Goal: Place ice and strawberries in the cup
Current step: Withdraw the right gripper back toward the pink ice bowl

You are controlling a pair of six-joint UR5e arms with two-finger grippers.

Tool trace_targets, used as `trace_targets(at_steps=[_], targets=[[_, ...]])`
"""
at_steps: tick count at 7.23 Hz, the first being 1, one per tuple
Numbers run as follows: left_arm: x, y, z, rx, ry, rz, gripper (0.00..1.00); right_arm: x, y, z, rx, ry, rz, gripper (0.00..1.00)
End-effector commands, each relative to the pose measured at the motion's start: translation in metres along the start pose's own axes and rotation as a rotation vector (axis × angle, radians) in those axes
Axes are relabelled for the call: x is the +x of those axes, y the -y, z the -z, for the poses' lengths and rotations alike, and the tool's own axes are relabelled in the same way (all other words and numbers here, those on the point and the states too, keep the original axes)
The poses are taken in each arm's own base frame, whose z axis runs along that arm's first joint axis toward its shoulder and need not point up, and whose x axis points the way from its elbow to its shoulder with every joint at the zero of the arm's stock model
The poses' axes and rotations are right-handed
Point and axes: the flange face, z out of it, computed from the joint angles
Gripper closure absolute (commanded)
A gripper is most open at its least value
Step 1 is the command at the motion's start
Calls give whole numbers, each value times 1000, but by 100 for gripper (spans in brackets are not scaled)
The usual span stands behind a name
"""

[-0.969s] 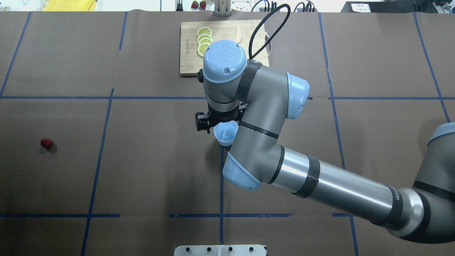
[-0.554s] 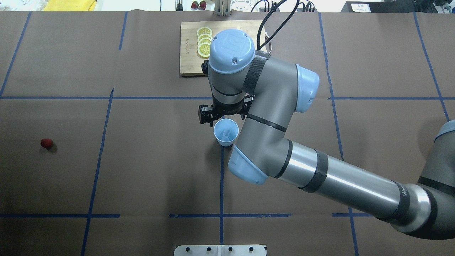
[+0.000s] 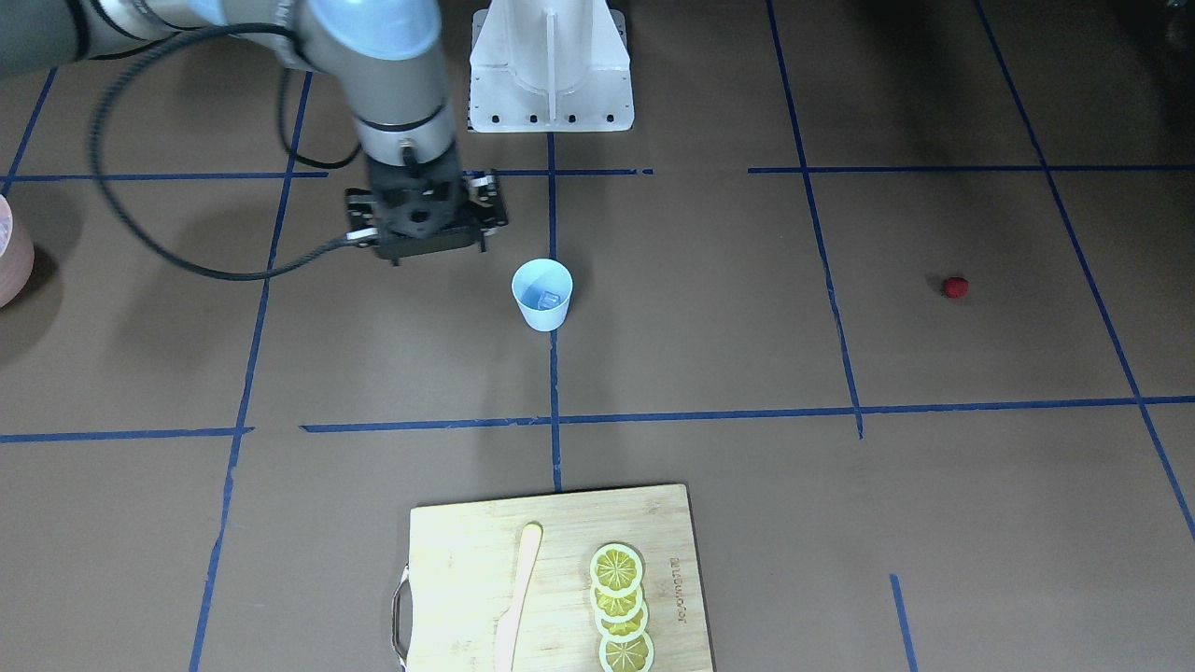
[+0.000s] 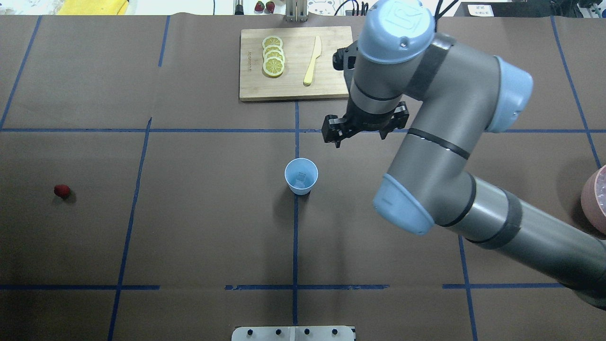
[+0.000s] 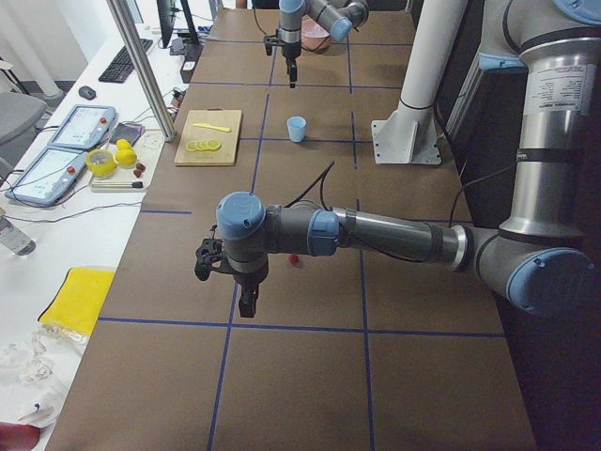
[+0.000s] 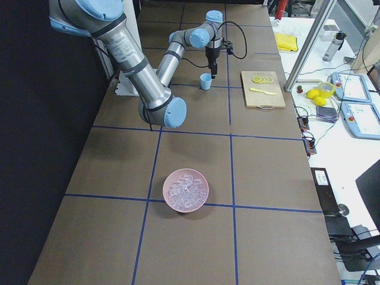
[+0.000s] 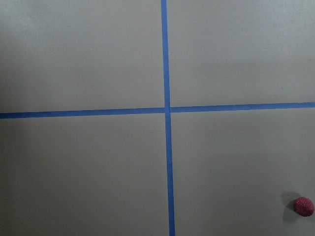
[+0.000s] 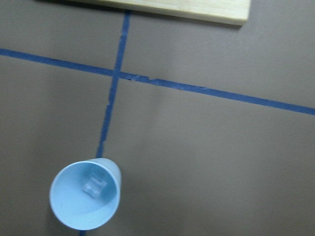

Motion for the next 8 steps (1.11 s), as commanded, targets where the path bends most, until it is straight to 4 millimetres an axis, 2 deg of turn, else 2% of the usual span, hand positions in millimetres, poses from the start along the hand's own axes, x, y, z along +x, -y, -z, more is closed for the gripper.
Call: trace_targets(at_steps=[1, 2, 5, 7, 8], targets=[[3, -1, 3, 5, 0, -5, 0, 102, 1, 30, 24, 4, 29, 0], [3, 0, 3, 6, 0, 0, 0, 148, 3, 31, 10, -2, -24, 0], [4, 0, 4, 8, 0, 6, 0, 306, -25, 30, -29, -36, 131, 0], [4, 0, 4, 7, 0, 7, 0, 400, -82, 8, 17, -5, 214, 0], [5, -1, 6, 11, 0, 5, 0, 426, -105, 2, 37, -1, 214, 0]])
